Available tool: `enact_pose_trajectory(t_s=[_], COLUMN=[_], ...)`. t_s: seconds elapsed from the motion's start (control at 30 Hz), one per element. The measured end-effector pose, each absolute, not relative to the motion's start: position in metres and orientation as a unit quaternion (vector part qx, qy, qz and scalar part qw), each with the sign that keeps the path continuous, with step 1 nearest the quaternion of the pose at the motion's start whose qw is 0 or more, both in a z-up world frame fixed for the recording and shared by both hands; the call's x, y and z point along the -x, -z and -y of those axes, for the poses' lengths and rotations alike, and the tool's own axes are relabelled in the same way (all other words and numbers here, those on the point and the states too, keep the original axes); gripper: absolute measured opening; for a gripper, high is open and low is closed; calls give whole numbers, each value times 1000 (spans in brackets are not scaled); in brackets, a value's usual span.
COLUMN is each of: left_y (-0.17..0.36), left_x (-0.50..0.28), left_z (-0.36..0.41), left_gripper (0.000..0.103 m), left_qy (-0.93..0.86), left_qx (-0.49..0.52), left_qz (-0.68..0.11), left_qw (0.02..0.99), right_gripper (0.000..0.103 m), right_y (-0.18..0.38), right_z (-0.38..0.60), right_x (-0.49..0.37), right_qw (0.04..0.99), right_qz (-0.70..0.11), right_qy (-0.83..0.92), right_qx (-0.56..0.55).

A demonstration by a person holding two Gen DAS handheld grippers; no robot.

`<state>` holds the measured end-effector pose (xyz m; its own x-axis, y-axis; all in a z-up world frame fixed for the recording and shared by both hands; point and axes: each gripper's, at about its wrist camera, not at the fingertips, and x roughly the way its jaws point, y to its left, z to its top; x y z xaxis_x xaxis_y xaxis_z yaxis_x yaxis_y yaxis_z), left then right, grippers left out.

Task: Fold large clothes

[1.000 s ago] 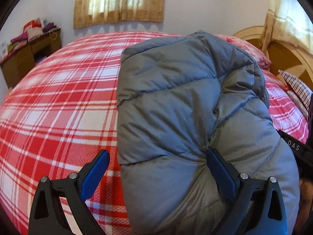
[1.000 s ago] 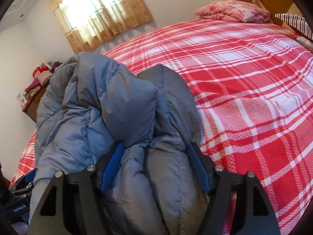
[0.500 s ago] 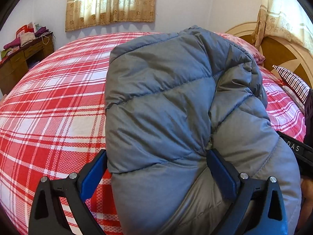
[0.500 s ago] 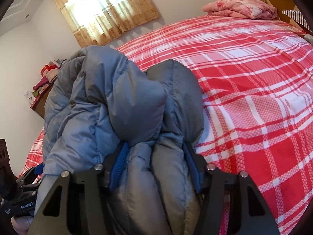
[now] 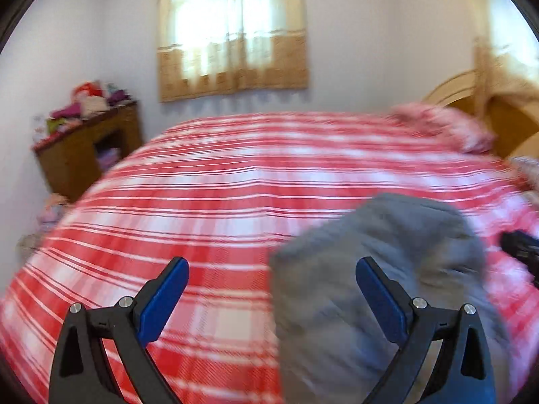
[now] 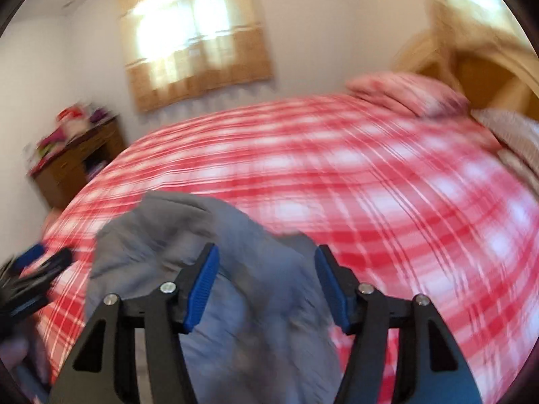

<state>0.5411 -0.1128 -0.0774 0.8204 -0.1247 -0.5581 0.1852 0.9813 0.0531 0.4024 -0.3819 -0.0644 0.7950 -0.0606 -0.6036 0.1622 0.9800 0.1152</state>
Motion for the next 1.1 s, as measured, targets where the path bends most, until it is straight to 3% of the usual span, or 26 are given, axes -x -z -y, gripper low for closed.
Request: enact_pose_trajectory(t_s=[0.03,0.07,0.2,0.37,0.5,0.7,1.1], left_y=[84,93,118,125,136,148,162], left_x=[-555,-570,-592,-565,-562,-581,-581], left_z=[114,117,136,188,216,211,215], left_gripper=[100,100,100,100,100,100,100], left_qy=[70,63,65,69,63,100,106], left_qx=[-56,-58,-72,-177,-225,-177,-176], left_qz=[-298,-311,-338,-264,-250,-310,-325], left_qw=[950,946,936,946,939,929,923], right_gripper=[33,31,28,22,21,20,20], right_y=[69,75,112,139,147,154,162], right_z=[380,381,389,412,420,420,419], right_x=[-413,-424,-449,-433,-428,-425,-429], right_qw=[940,936,918,909,909,906,905], right_qz=[-326,-335,-382,-394,-390,-394,-398], right_qy=[40,16,78,111,121,121,122], right_qx=[-93,-110,-80,-83,-85,-95,-90])
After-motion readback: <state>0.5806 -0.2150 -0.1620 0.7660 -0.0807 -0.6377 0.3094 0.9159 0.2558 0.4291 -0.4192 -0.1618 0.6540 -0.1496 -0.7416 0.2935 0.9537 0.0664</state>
